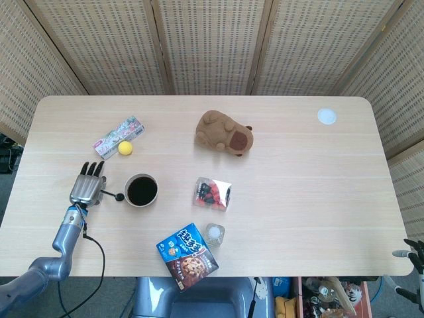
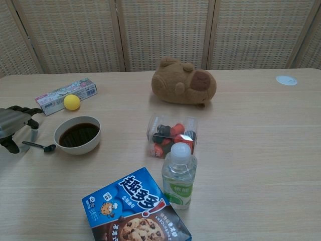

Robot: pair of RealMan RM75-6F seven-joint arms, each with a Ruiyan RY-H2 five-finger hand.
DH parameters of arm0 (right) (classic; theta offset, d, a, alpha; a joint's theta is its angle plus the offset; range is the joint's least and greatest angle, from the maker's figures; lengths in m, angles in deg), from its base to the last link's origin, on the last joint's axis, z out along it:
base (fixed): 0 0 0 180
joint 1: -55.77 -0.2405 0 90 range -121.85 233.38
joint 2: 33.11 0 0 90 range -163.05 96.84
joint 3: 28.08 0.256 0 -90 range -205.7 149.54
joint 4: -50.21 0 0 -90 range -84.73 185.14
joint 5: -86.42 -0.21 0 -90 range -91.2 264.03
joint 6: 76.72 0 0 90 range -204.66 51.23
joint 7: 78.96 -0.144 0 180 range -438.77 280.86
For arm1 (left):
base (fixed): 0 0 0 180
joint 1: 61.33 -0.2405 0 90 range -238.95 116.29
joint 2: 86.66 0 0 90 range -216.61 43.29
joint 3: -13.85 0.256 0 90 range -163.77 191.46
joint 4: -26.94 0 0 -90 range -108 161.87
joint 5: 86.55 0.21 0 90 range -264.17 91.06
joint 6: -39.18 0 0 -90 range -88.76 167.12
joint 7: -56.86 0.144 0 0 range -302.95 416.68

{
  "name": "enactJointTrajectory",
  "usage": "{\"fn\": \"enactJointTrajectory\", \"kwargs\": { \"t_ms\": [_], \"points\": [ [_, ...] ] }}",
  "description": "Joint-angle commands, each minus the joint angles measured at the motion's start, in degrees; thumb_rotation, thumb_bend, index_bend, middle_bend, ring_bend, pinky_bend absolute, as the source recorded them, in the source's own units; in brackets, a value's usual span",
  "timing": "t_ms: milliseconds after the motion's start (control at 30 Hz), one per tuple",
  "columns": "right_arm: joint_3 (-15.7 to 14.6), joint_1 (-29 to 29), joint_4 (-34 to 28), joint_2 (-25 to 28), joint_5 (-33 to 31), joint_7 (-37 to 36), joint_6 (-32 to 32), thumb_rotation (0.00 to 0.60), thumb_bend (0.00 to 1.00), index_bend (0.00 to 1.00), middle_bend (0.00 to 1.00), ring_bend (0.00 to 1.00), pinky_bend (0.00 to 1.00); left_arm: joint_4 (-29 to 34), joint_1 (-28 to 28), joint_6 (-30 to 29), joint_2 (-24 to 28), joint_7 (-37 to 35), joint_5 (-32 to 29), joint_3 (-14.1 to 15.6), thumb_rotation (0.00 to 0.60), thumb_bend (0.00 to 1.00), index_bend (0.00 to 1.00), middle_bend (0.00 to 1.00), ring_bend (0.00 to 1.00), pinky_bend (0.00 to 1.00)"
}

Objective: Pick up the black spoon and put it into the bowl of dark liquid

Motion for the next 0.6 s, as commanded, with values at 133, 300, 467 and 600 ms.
{"fn": "enactJointTrajectory", "kwargs": {
  "t_ms": [133,300,467,600],
  "points": [
    [0.00,-0.02,0.07,-0.03,-0.02,-0.02,0.17,0.600,0.30,0.43,0.30,0.15,0.24,-0.04,0.03,0.32,-0.27,0.12,-0.11,-0.18,0.600,0.38,0.53,0.00,0.00,0.00],
    [0.00,-0.06,0.07,-0.05,-0.04,0.03,0.31,0.600,0.30,0.43,0.30,0.15,0.24,-0.02,0.12,0.52,-0.33,0.20,-0.18,-0.35,0.600,0.38,0.55,0.00,0.00,0.00],
    [0.09,0.01,0.08,-0.01,-0.11,-0.05,0.23,0.600,0.30,0.43,0.30,0.15,0.24,0.10,0.13,0.71,-0.37,0.25,-0.25,-0.48,0.600,0.38,0.57,0.00,0.00,0.00],
    [0.10,0.03,0.12,-0.01,-0.08,-0.15,0.16,0.600,0.30,0.43,0.30,0.15,0.24,0.47,0.06,0.60,-0.28,0.14,-0.21,-0.54,0.600,0.38,0.59,0.00,0.00,0.00]
  ]
}}
